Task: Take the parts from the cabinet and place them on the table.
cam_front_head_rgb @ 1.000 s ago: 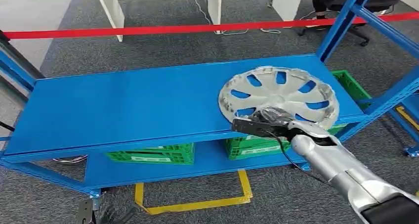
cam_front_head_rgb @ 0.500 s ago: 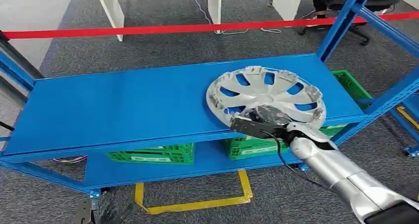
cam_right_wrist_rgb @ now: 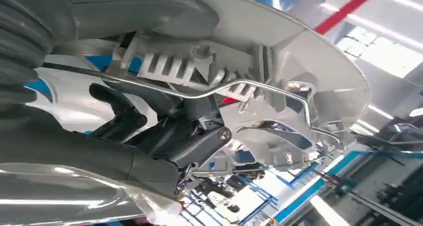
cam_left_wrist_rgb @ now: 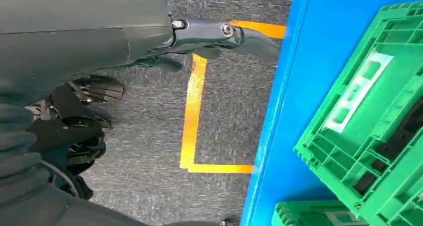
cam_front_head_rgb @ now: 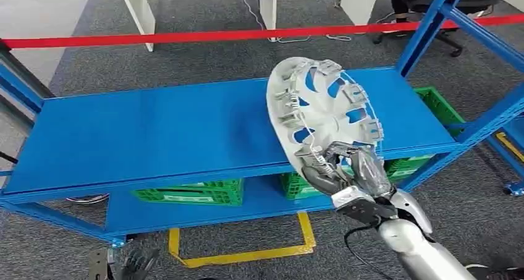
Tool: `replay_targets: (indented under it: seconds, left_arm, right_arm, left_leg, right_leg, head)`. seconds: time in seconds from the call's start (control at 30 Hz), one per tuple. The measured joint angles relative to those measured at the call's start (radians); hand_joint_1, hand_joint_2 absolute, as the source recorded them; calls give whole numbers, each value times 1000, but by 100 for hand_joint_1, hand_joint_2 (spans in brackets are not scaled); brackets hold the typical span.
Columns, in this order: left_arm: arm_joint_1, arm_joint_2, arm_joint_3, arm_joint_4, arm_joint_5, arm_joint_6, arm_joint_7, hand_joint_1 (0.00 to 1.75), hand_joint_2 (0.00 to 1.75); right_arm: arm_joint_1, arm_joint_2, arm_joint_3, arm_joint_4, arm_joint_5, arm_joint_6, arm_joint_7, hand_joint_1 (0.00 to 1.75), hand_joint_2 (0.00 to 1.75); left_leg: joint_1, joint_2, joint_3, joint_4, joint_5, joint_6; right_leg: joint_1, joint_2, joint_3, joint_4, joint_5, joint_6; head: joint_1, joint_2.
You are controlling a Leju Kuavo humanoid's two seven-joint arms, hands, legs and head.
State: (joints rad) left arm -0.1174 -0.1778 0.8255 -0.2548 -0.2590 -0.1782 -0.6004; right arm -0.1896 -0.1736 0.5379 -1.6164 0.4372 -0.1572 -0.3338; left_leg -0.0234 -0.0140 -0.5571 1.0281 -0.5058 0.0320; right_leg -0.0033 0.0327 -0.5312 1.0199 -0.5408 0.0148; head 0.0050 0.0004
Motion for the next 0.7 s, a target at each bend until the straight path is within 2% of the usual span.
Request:
replay_targets:
  seconds: [0.13,0.23,0.33,0.53,0.6,0.7]
  left_arm:
    - [0,2,0,0,0,-17,-12,0,175]
    - [-5,5,0,0,2,-23,-16,0,175]
    - [-11,9,0,0,2,-26,-19,0,175]
    - [-13,10,0,0,3,-27,-21,0,175]
    - [-14,11,0,0,9,-31,-27,0,175]
    - [-14,17,0,0,15,-53,-34,0,175]
  right_arm:
    - [45,20,-26,-70,-86,3,-105,175,175]
    - [77,48,-29,-134,-177,35,-171,175,175]
    - [87,73,-28,-182,-207,53,-187,175,175]
    - [98,89,-28,-215,-225,68,-192,175,175]
    - [102,94,-29,-219,-292,135,-219,175,175]
    - [111,120,-27,-222,-465,327,-271,175,175]
  left_leg:
    - [0,0,0,0,0,0]
    - [0,0,0,0,0,0]
    - [0,0,0,0,0,0]
    - [0,0,0,0,0,0]
    - [0,0,0,0,0,0]
    - [0,0,0,0,0,0]
  right_leg:
    - [0,0,0,0,0,0]
    - [0,0,0,0,0,0]
    - [0,0,0,0,0,0]
    - [0,0,0,0,0,0]
    - [0,0,0,0,0,0]
    - [0,0,0,0,0,0]
  head:
    - [0,0]
    - [0,0]
    - [0,0]
    - [0,0]
    - [0,0]
    - [0,0]
